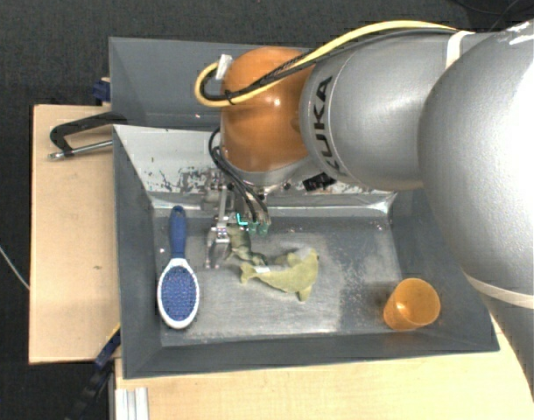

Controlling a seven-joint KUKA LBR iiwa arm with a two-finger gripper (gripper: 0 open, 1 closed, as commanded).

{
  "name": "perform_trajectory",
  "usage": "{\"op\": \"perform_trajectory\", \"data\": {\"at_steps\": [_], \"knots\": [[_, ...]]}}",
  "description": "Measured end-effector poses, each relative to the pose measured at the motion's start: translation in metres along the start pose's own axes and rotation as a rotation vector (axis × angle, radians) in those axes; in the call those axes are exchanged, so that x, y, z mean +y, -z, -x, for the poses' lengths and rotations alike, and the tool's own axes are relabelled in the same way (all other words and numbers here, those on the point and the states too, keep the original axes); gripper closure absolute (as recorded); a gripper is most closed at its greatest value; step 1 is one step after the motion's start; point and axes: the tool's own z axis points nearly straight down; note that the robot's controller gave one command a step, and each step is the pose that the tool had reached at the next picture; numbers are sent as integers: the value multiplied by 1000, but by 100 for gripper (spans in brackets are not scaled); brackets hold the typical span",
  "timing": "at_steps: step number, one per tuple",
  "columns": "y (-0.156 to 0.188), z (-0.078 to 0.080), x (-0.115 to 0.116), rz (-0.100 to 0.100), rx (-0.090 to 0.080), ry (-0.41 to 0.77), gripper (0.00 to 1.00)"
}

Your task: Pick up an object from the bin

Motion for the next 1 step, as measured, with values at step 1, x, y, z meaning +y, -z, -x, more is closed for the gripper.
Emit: {"op": "perform_trajectory", "data": {"at_steps": [1], "knots": [[-80, -6, -22, 4, -9, -226, 0]]}}
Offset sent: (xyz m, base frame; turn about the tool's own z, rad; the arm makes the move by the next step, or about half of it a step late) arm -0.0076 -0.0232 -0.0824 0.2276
